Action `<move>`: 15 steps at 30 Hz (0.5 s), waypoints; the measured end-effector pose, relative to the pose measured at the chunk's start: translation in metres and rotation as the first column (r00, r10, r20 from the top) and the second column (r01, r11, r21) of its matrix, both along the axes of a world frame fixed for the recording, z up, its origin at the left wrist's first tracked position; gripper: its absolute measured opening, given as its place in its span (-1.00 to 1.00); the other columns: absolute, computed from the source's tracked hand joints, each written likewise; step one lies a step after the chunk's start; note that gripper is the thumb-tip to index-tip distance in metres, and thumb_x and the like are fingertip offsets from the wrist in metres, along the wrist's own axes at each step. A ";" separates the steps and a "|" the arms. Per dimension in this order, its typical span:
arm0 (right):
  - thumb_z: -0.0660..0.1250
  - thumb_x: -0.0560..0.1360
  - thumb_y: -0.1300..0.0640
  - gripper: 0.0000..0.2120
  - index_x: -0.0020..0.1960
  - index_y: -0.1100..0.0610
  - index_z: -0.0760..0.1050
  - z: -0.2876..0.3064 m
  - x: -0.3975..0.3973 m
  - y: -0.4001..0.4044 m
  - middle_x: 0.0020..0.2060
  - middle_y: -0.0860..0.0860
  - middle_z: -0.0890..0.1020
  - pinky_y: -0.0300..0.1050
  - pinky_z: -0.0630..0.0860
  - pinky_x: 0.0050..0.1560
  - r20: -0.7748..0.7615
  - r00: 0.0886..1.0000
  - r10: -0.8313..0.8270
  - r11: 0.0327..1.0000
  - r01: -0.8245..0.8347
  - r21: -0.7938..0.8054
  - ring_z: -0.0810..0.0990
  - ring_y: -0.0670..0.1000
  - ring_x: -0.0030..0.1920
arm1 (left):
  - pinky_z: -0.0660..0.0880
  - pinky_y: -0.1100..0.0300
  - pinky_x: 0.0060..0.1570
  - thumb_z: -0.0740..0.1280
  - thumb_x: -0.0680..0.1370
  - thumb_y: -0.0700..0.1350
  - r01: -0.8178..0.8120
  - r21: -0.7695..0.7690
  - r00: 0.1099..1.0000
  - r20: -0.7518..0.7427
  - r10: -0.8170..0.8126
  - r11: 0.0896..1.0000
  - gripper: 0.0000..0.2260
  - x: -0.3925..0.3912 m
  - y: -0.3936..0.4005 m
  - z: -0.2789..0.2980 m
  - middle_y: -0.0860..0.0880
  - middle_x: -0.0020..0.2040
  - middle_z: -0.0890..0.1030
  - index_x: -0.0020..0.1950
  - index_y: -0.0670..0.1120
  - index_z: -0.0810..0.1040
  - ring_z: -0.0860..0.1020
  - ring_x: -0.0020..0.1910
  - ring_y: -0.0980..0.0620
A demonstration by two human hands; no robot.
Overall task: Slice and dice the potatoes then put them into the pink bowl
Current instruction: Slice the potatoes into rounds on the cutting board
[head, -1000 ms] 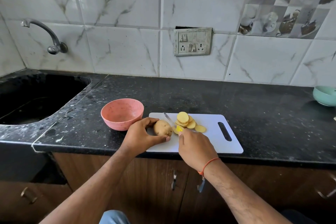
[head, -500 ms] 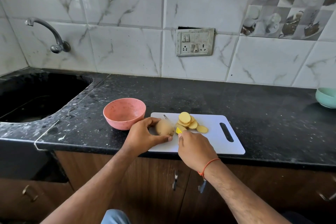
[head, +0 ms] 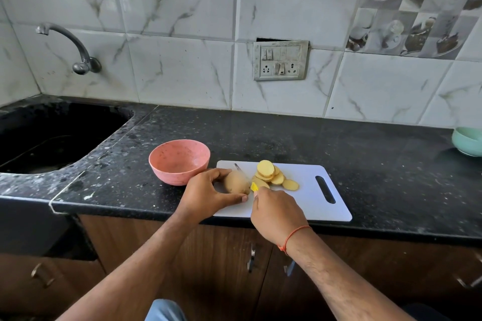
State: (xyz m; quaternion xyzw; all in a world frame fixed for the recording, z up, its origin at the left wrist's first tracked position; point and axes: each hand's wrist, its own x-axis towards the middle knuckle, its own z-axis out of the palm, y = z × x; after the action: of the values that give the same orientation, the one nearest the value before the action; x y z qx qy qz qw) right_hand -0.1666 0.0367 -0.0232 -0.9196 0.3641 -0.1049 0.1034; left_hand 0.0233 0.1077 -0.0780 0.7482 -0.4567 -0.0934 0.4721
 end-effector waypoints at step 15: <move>0.18 0.65 0.10 -0.92 -0.01 0.05 0.41 0.018 -0.009 0.002 -0.22 0.01 0.48 -0.12 0.29 -0.35 -0.199 0.978 0.063 0.995 -0.046 0.087 0.49 0.01 -0.19 | 0.57 0.31 0.18 0.71 0.25 0.25 -0.001 0.000 0.999 0.048 0.001 1.000 -0.18 -0.002 0.000 0.000 0.26 0.16 0.65 0.46 0.05 0.60 0.60 0.15 0.32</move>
State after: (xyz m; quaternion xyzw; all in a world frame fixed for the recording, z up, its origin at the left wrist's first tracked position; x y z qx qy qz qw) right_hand -0.1760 0.0389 -0.0056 -0.9302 0.3512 0.0065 0.1063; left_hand 0.0215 0.1082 -0.0783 0.7505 -0.4675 -0.0754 0.4610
